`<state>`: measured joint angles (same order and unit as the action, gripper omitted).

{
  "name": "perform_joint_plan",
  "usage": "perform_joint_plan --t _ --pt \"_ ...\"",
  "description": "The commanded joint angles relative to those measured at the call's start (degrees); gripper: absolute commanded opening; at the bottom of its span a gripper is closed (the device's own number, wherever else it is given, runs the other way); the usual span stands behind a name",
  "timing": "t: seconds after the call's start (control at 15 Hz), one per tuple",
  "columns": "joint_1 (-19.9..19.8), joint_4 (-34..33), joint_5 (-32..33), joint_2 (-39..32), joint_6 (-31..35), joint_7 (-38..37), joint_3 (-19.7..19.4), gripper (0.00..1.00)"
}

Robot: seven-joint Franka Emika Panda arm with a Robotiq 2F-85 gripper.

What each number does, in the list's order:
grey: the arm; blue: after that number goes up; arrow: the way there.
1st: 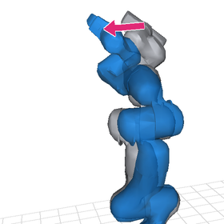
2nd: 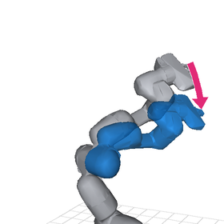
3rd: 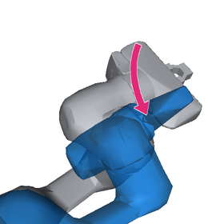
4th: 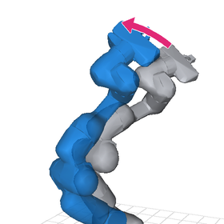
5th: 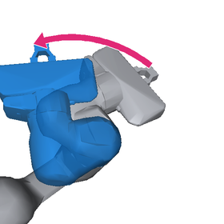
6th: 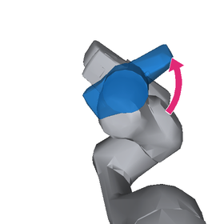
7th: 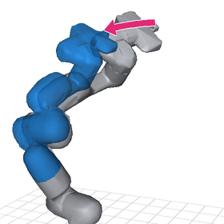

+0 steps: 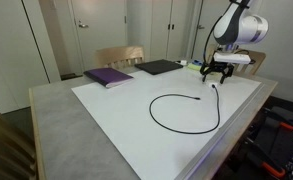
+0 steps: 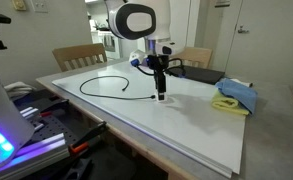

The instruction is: Fold the charging cable

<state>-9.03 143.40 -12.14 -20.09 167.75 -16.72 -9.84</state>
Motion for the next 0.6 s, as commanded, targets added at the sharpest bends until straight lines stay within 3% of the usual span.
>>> perform_joint_plan --t 0.0,0.53 --pt "-3.0 0.3 -3.7 -0.1 1.2 3.8 3.4 1.0" --pt "-2.6 -0.9 -2.8 -2.4 3.2 4.8 3.3 1.0"
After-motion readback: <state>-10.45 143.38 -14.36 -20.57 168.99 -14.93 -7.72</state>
